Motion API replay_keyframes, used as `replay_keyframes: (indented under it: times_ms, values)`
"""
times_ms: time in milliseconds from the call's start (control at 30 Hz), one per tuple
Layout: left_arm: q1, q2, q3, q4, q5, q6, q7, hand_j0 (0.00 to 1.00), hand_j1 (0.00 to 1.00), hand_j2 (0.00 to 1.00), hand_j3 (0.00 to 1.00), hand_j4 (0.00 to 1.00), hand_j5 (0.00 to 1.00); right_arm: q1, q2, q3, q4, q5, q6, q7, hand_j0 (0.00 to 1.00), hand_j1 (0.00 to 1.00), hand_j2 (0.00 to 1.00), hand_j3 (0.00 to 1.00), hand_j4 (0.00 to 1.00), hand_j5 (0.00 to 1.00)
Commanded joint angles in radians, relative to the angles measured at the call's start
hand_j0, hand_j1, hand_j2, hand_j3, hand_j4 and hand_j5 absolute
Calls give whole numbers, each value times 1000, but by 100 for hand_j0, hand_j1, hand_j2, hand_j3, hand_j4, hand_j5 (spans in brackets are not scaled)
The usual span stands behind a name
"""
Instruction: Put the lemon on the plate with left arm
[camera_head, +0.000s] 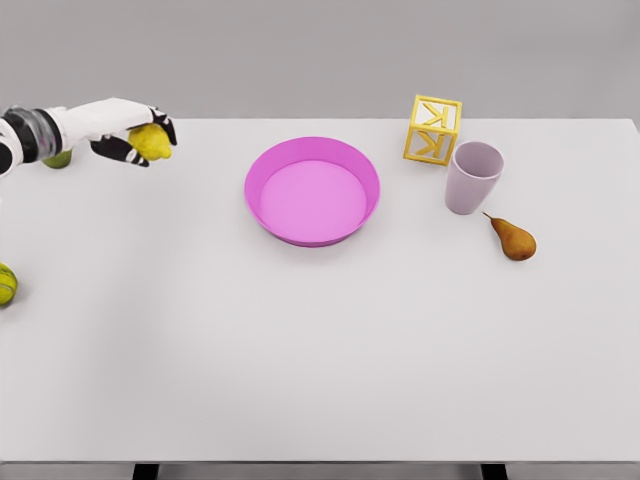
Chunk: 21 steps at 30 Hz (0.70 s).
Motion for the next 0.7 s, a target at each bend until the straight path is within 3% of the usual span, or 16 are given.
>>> replay_keyframes:
  times_ms: [0, 267, 667]
  values:
    - [0, 2, 3, -44, 26, 3, 1, 46, 46, 46, 46, 46, 46, 0, 0, 0, 1, 0, 0, 0, 100, 100, 100, 100, 100, 100]
    - [34, 1, 3, -175, 90, 3, 1, 46, 46, 46, 46, 46, 46, 0, 0, 0, -1, 0, 0, 0, 100, 100, 100, 100, 100, 100]
    - [95, -45, -7, -359, 113, 3, 1, 46, 46, 46, 46, 46, 46, 0, 0, 0, 1, 0, 0, 0, 100, 100, 100, 100, 100, 100]
